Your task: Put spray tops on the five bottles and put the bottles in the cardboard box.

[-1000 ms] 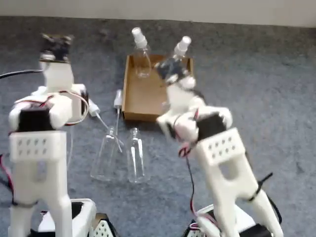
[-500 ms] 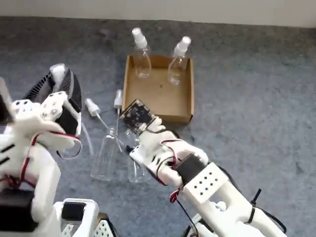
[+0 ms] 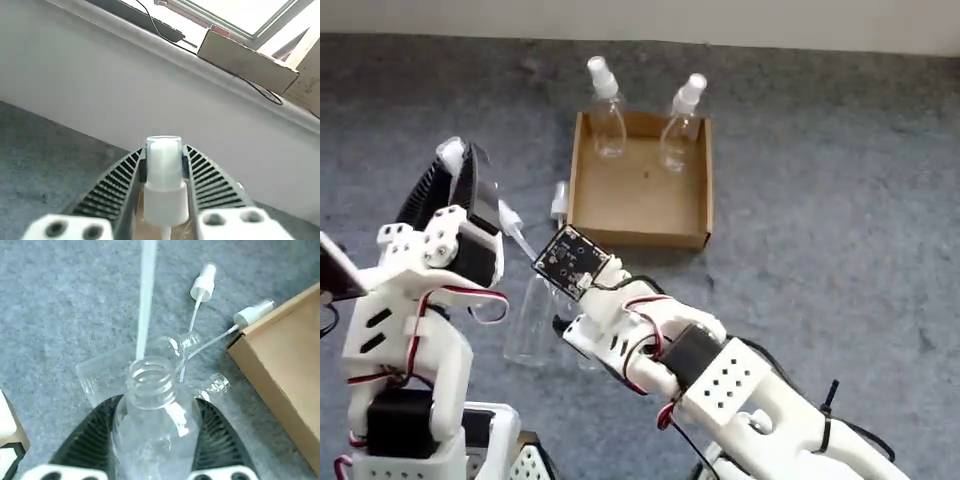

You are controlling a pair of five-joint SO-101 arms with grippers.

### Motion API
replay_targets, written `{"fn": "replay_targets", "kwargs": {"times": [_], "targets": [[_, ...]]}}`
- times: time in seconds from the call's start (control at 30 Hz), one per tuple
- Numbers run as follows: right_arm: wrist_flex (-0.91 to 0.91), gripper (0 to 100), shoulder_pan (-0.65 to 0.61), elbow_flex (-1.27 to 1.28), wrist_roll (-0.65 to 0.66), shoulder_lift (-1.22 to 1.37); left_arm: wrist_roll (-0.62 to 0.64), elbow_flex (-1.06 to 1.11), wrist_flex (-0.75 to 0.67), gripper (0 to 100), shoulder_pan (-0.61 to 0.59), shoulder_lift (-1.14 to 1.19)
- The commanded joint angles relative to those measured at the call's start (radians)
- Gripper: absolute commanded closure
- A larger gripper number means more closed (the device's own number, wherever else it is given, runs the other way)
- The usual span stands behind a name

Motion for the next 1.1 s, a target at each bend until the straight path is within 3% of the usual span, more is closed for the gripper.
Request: {"fn": "replay_targets", "kwargs": {"times": [0.0,0.37,0.47,0.67,0.83,1.07], "targets": [[-0.024,99.4,-0.012,-0.007,-0.009,-0.035,0.002,0.033,-0.046,100,0.013,-0.01],[-0.024,99.5,-0.007,-0.012,-0.011,-0.035,0.006,0.093,-0.037,100,0.028,-0.013],[-0.024,99.5,-0.002,-0.015,-0.018,-0.035,0.0,0.142,-0.031,100,0.077,-0.015],[-0.022,99.5,0.119,-0.015,-0.16,-0.035,-0.061,0.151,0.081,100,0.16,-0.015],[-0.022,99.5,0.12,-0.016,-0.164,-0.035,-0.061,0.156,0.175,100,0.243,-0.015],[-0.021,99.5,0.119,-0.013,-0.164,-0.104,-0.127,0.205,0.178,100,0.289,-0.013]]}}
